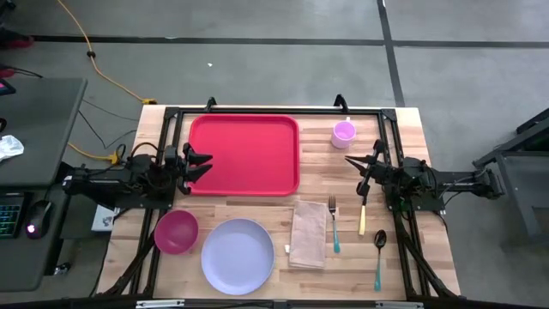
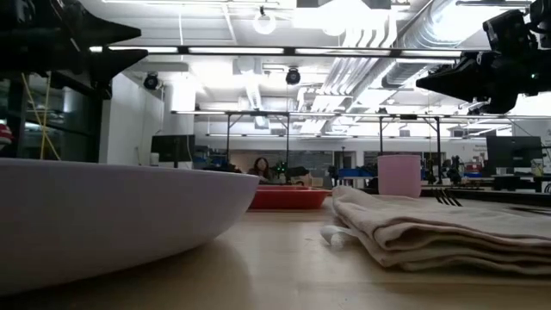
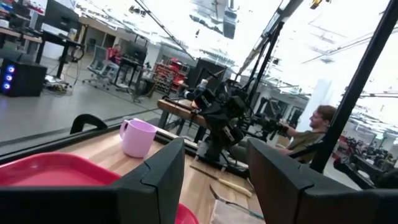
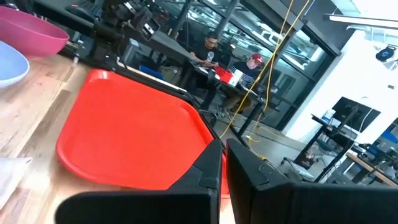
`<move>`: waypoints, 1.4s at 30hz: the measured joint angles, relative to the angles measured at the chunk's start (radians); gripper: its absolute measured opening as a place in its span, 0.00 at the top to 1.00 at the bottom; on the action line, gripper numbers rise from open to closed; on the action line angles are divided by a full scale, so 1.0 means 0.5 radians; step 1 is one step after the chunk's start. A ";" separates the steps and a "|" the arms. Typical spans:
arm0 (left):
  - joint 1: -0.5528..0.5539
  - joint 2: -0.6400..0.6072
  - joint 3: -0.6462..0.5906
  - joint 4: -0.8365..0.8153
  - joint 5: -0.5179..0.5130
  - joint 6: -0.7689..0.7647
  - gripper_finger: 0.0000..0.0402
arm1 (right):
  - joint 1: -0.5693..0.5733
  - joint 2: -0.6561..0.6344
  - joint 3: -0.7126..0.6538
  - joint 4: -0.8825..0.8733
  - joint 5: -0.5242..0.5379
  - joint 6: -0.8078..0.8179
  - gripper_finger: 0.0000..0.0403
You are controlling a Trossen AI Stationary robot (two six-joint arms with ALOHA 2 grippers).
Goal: Set up tray
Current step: Put the pink mug on the red tray
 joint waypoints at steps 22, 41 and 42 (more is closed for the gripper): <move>0.000 0.000 0.000 -0.012 -0.082 -0.001 0.48 | -0.001 -0.001 0.000 0.388 0.467 1.555 1.00; 0.000 0.000 0.000 -0.013 -0.082 -0.002 0.48 | 0.000 0.185 0.606 0.201 0.361 0.810 1.00; 0.000 0.000 0.000 -0.013 -0.083 -0.001 0.48 | 0.000 0.234 0.687 0.147 0.361 0.760 1.00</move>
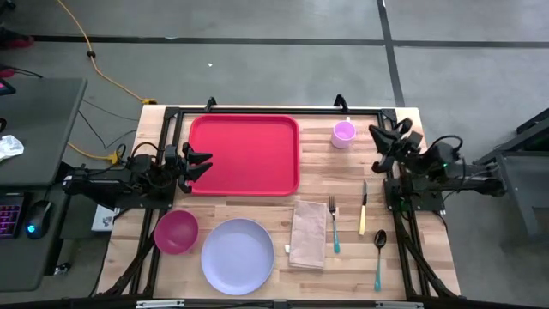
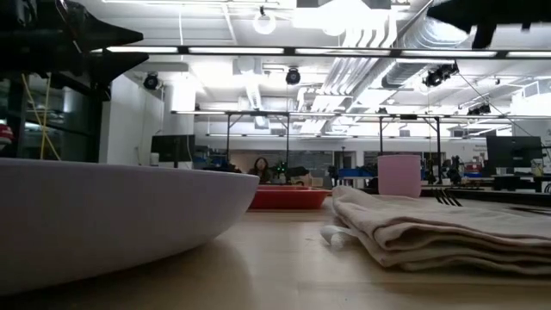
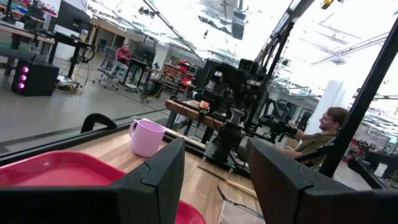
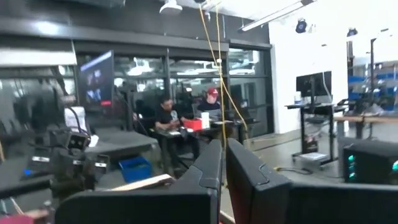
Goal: Set up tray
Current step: Put the pink mug on the red tray
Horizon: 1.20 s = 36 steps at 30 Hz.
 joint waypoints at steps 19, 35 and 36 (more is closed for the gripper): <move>0.000 0.001 0.000 0.000 0.000 0.000 0.48 | -0.014 1.356 1.449 -1.468 0.239 -0.188 1.00; 0.000 0.000 0.000 0.000 0.000 -0.001 0.48 | -0.583 2.073 1.816 -2.369 -0.155 0.091 0.76; 0.000 0.000 0.000 0.000 0.000 0.000 0.48 | -0.610 2.097 1.816 -2.377 -0.166 0.072 0.73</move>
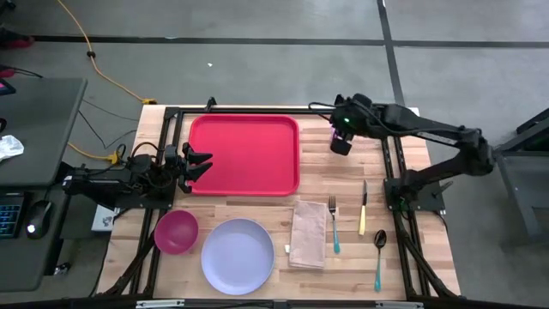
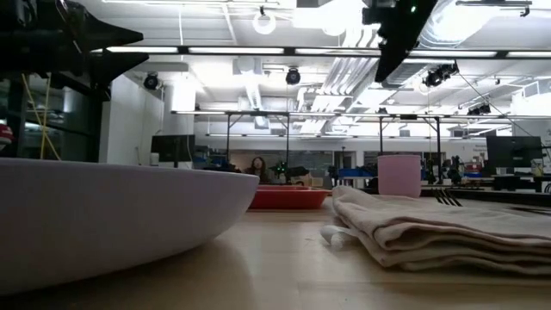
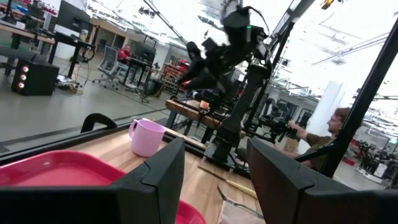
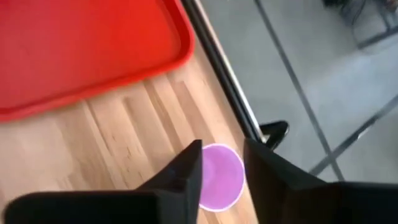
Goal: Set up tray
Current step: Put the pink mug on the red tray
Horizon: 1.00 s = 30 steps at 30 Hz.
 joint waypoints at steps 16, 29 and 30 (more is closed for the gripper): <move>0.000 0.000 0.000 0.000 -0.001 -0.001 0.48 | -0.335 0.324 0.000 -0.104 -0.417 -0.008 0.56; 0.000 0.000 0.000 0.004 -0.004 -0.111 0.48 | -0.337 0.527 0.000 -0.118 -0.414 0.417 0.52; 0.000 0.000 0.000 0.004 -0.004 -0.112 0.48 | -0.337 0.542 0.000 -0.118 -0.414 0.453 0.52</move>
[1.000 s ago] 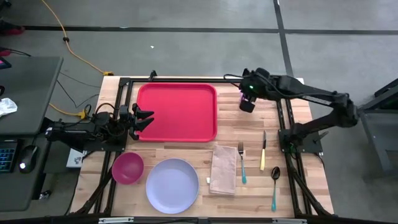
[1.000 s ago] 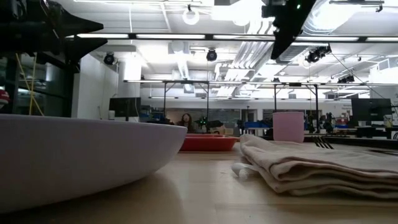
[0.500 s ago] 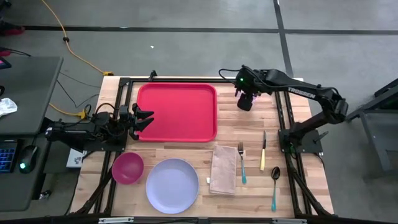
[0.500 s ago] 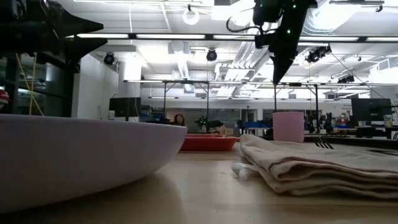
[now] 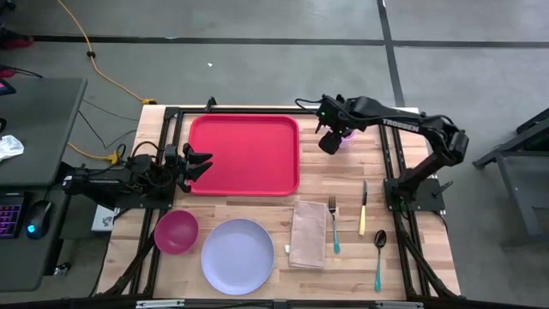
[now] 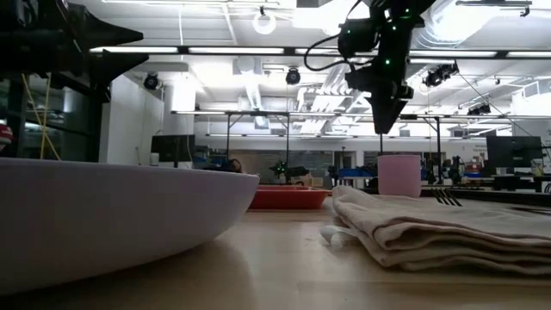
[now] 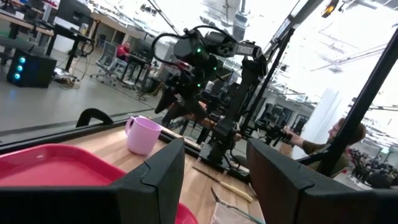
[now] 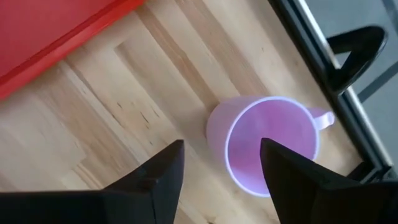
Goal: Set up tray
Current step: Put the pink mug on the red tray
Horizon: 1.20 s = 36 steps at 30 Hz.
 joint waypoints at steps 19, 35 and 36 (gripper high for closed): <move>0.000 0.000 0.000 0.001 0.002 -0.098 0.48 | -0.016 0.167 -0.001 0.000 0.047 0.028 0.46; 0.000 0.000 0.001 0.001 0.003 -0.099 0.48 | -0.213 0.167 -0.001 0.015 -0.083 -0.043 0.46; 0.000 0.000 0.000 0.001 0.003 -0.099 0.48 | -0.220 0.167 -0.001 0.017 -0.101 -0.048 0.46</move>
